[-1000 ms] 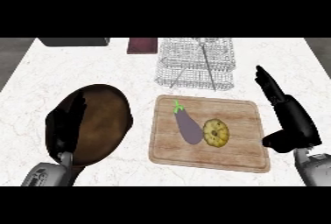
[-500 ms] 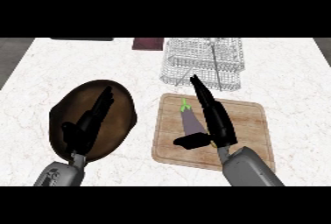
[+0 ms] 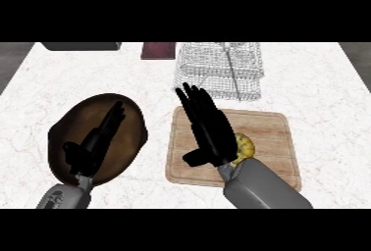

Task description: Pick the squash from the cutting board and place it in the tiered basket

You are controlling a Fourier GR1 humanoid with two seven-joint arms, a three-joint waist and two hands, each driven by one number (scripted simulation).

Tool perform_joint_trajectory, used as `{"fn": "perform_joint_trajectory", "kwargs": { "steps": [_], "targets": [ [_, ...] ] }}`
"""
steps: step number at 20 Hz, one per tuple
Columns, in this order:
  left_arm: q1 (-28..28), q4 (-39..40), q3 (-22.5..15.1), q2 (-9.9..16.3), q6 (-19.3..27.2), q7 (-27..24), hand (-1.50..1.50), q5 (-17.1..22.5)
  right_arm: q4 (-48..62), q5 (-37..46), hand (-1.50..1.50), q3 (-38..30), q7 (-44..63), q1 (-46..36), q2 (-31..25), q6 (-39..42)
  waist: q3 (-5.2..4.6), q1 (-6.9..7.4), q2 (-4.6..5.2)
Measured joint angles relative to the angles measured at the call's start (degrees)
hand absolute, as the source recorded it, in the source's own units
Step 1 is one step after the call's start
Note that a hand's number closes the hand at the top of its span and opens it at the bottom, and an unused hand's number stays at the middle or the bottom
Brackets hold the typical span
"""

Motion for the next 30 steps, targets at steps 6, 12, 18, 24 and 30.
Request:
{"fn": "perform_joint_trajectory", "kwargs": {
  "steps": [6, 12, 18, 24, 30],
  "targets": [
    [0.8, 0.0, 0.1, -0.1, 0.0, 0.0, 0.00, 0.1, 1.2, 8.6, -1.50, 5.9, 16.6, -6.1, -2.8, 20.1, -0.27, -0.70, -0.86],
    [1.2, 0.6, 0.4, 0.0, -0.5, -0.9, 0.00, 0.2, -2.3, 9.3, -1.50, 9.8, 30.3, -9.0, 2.1, 41.8, -0.09, -0.91, -0.55],
    [0.5, 0.3, 0.4, -0.6, -0.3, -0.5, 0.00, -0.1, -8.4, 8.9, -1.50, 10.5, 35.4, -7.0, 5.1, 49.6, 0.13, -0.45, -0.04],
    [1.0, 0.3, 0.9, -0.2, -1.3, -1.4, 0.00, -0.1, -10.3, 13.2, -1.50, 11.1, 38.0, -5.8, 6.0, 51.5, 0.20, 0.15, 0.32],
    [0.7, 0.5, 1.1, -0.4, -1.6, -1.3, 0.00, -0.2, -7.8, 19.5, -1.50, 8.5, 37.8, -3.1, 5.7, 54.3, 0.23, -0.07, 0.50]
  ]
}}
